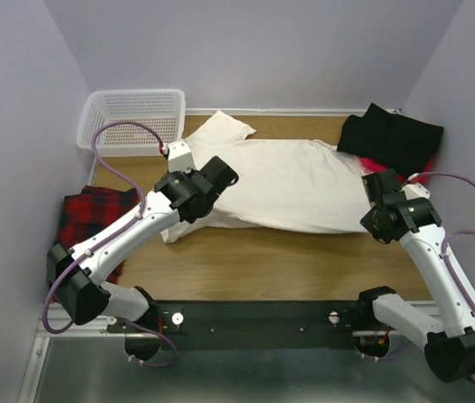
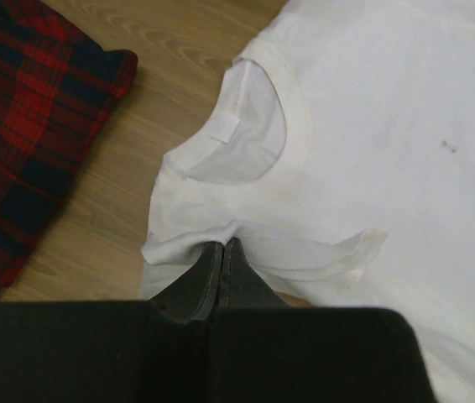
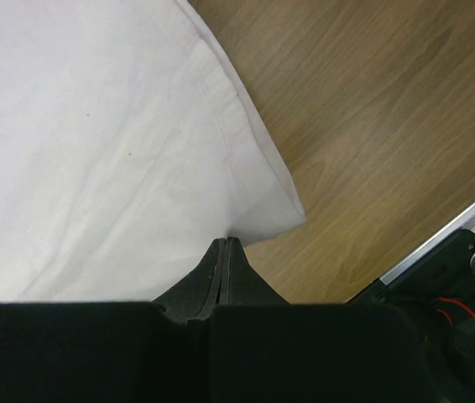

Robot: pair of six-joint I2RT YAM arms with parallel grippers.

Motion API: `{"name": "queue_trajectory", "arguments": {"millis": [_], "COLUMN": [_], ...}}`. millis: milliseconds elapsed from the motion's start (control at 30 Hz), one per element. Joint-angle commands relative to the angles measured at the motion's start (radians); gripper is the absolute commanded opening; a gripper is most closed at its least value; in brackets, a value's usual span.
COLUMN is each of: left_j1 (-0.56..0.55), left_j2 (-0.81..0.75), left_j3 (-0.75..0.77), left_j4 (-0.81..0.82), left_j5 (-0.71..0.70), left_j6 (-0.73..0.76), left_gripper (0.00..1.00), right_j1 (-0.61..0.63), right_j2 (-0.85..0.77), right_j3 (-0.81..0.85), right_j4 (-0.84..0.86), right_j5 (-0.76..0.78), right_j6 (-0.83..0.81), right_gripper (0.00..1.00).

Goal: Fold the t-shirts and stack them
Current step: Fold the flattened tshirt in 1/3 of the way

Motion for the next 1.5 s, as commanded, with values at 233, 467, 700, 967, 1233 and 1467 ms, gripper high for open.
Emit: {"name": "queue_trajectory", "arguments": {"millis": [233,467,700,967,1233,1467], "left_j1": [0.140,0.156,0.191,0.205,0.217,0.239], "left_j2": [0.080,0.124,0.158,0.229,0.288,0.334], "left_j3": [0.086,0.056,0.042,0.055,0.078,0.085], "left_j4": [0.264,0.385,0.456,0.474,0.489,0.502], "left_j5": [-0.093,-0.032,0.005,0.030,0.048,0.043], "left_j6": [0.296,0.440,0.515,0.538,0.554,0.566], "left_gripper": [0.00,0.00,0.00,0.00,0.00,0.00], "right_j1": [-0.004,-0.007,-0.045,-0.080,-0.096,-0.097], "right_j2": [0.198,0.360,0.518,0.656,0.799,0.883], "right_j3": [0.004,0.017,0.056,0.142,0.255,0.300], "right_j4": [0.235,0.358,0.450,0.544,0.574,0.604], "right_j5": [0.097,0.119,0.136,0.133,0.114,0.061], "right_j6": [-0.022,-0.093,-0.162,-0.237,-0.291,-0.309], "right_gripper": [0.01,0.01,0.01,0.01,0.01,0.01]}}
